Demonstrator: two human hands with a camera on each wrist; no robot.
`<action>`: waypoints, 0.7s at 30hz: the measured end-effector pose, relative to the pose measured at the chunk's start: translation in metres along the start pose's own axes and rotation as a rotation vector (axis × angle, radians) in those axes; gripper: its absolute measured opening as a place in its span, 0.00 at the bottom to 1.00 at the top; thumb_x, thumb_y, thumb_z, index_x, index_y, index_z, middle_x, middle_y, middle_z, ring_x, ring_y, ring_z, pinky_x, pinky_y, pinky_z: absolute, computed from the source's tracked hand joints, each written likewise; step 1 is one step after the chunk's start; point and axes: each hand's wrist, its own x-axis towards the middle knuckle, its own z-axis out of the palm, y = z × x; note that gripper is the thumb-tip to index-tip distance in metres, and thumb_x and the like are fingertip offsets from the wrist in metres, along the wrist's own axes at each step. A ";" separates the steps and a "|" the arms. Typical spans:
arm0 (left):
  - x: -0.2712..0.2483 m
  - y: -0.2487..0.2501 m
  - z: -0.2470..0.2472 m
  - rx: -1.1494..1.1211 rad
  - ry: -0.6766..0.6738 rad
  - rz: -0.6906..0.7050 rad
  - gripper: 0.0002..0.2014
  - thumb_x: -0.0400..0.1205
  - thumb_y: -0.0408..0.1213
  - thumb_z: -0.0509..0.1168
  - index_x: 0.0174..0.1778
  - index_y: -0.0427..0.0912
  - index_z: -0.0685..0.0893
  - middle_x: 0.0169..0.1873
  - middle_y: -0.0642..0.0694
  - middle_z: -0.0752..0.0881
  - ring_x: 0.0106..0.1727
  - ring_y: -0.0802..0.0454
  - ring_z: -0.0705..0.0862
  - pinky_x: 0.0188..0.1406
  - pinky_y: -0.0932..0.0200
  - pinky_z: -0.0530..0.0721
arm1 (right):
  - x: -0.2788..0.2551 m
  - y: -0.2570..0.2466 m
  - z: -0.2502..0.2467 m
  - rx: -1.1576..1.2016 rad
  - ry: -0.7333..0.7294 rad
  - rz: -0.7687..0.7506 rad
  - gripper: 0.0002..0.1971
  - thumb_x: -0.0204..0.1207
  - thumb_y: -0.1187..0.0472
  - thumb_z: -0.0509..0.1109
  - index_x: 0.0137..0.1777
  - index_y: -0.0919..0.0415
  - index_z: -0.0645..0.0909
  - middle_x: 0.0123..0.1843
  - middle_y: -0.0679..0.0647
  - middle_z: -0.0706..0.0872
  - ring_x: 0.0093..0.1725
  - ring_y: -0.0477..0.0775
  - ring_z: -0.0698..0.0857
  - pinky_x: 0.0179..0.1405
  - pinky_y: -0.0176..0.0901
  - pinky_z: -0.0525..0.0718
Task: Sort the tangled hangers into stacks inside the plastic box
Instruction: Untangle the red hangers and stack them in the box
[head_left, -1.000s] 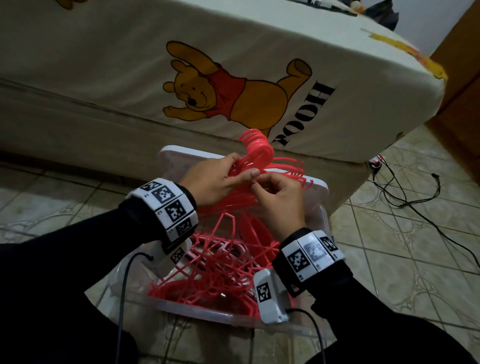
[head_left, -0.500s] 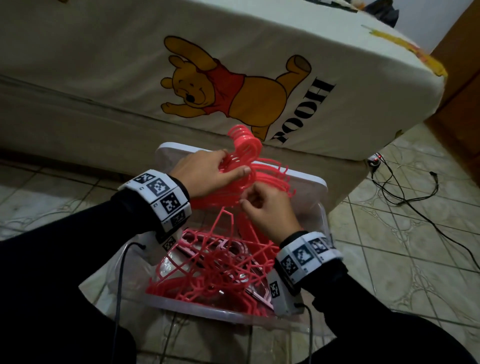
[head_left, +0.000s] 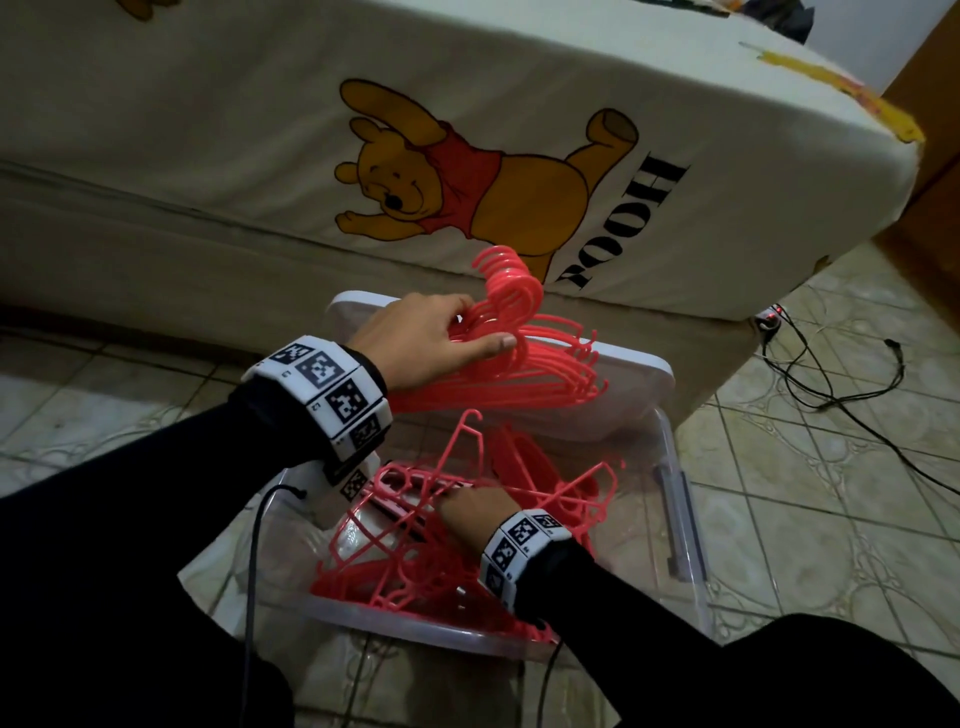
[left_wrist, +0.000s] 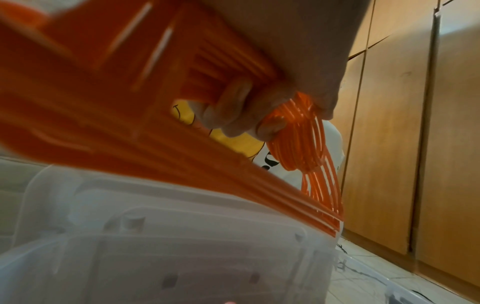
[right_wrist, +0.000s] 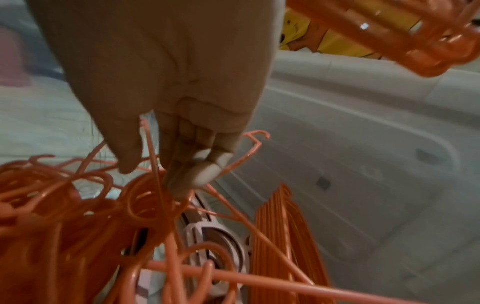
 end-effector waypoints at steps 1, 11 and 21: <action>-0.001 0.001 0.000 0.000 -0.004 0.003 0.40 0.65 0.78 0.51 0.59 0.52 0.83 0.48 0.52 0.89 0.48 0.53 0.86 0.52 0.48 0.84 | 0.000 -0.001 0.000 0.005 0.000 0.025 0.19 0.82 0.65 0.54 0.72 0.66 0.72 0.66 0.66 0.81 0.63 0.69 0.82 0.58 0.68 0.80; -0.001 0.010 -0.008 -0.041 0.001 0.004 0.39 0.66 0.77 0.52 0.58 0.50 0.84 0.47 0.50 0.89 0.48 0.51 0.86 0.53 0.46 0.84 | -0.001 -0.001 -0.001 0.120 0.031 0.019 0.16 0.80 0.64 0.58 0.65 0.66 0.78 0.61 0.67 0.83 0.59 0.67 0.83 0.56 0.56 0.80; 0.001 0.005 -0.028 -0.132 0.108 -0.010 0.37 0.70 0.75 0.57 0.58 0.47 0.84 0.47 0.49 0.89 0.48 0.52 0.87 0.53 0.44 0.84 | -0.033 0.046 -0.031 0.384 0.157 0.145 0.17 0.79 0.61 0.63 0.68 0.59 0.71 0.62 0.67 0.82 0.61 0.67 0.82 0.59 0.51 0.77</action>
